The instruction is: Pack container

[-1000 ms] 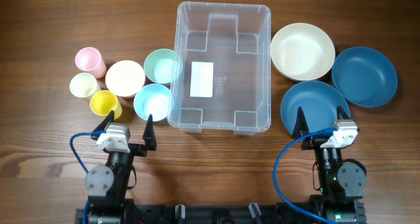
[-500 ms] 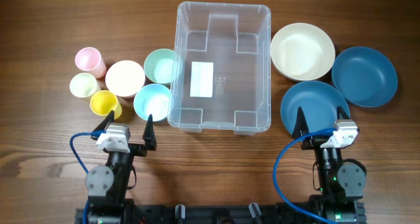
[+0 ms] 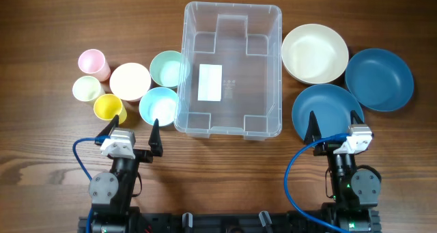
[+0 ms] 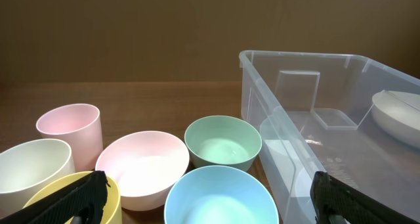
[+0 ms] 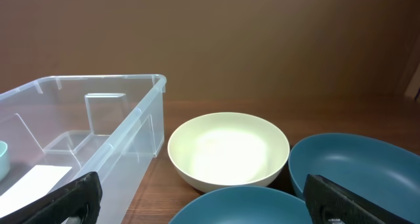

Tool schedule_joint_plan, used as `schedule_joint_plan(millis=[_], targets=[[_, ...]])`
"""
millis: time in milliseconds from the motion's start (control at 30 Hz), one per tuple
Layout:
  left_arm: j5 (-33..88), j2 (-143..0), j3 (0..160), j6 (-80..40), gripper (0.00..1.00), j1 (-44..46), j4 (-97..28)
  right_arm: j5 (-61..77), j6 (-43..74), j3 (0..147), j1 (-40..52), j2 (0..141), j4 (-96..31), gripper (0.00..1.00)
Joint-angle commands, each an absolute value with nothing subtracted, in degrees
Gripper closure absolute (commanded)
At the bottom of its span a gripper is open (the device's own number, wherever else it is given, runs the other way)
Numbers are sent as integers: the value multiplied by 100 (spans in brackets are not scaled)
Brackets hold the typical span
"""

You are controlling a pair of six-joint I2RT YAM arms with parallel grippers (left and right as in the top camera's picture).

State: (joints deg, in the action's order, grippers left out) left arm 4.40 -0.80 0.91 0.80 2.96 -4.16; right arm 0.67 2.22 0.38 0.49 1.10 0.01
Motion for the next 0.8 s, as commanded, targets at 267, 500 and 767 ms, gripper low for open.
schedule_joint_plan(millis=[267, 500, 767], targets=[[445, -40, 32, 128, 0, 311, -401, 141, 165, 30, 56, 64, 32, 0], [445, -89, 32, 128, 0, 311, -401, 141, 161, 30, 56, 64, 32, 0], [447, -91, 32, 128, 0, 311, -401, 141, 161, 30, 56, 64, 30, 0]])
